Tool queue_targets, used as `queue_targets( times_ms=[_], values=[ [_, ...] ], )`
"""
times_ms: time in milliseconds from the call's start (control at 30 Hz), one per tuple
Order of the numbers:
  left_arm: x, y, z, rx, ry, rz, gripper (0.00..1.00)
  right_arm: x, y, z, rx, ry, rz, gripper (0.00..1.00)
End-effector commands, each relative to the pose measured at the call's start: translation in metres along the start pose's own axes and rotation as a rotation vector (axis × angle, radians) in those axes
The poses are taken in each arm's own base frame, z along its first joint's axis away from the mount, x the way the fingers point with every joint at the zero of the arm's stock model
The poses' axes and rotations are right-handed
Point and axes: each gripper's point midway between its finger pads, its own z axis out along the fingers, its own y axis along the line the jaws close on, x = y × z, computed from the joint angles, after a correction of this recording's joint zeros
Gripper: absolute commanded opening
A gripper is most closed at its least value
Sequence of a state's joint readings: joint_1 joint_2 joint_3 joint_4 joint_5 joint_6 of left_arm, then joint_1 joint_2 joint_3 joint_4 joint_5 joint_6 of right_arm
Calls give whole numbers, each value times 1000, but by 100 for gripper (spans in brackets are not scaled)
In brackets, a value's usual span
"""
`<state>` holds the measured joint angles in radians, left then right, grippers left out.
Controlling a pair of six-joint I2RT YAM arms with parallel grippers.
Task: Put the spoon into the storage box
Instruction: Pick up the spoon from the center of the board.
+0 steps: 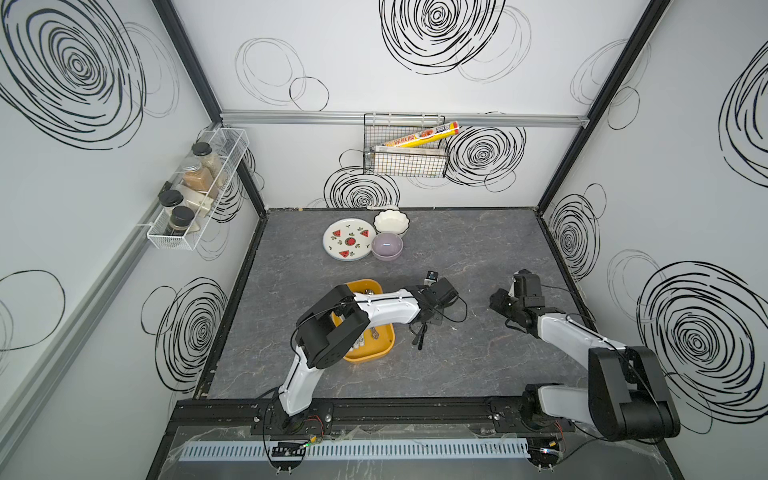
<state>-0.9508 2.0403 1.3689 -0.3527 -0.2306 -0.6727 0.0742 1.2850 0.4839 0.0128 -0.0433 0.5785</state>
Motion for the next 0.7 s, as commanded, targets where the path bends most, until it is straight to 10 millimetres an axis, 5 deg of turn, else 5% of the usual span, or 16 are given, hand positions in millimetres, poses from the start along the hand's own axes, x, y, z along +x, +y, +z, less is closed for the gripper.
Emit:
queue_targets(
  times_ms=[0, 267, 467, 667],
  values=[
    [-22, -4, -31, 30, -72, -6, 2, 3, -1, 1, -8, 3, -7, 42],
    [-32, -7, -57, 91, -107, -20, 0, 2, 7, 0, -48, 7, -23, 42],
    [-46, 15, -109, 186, -179, -86, 0, -3, 28, -10, -159, -13, -43, 41],
    [-37, 59, -159, 351, -230, -153, 0, -14, 102, -53, -450, -95, -160, 36]
  ],
)
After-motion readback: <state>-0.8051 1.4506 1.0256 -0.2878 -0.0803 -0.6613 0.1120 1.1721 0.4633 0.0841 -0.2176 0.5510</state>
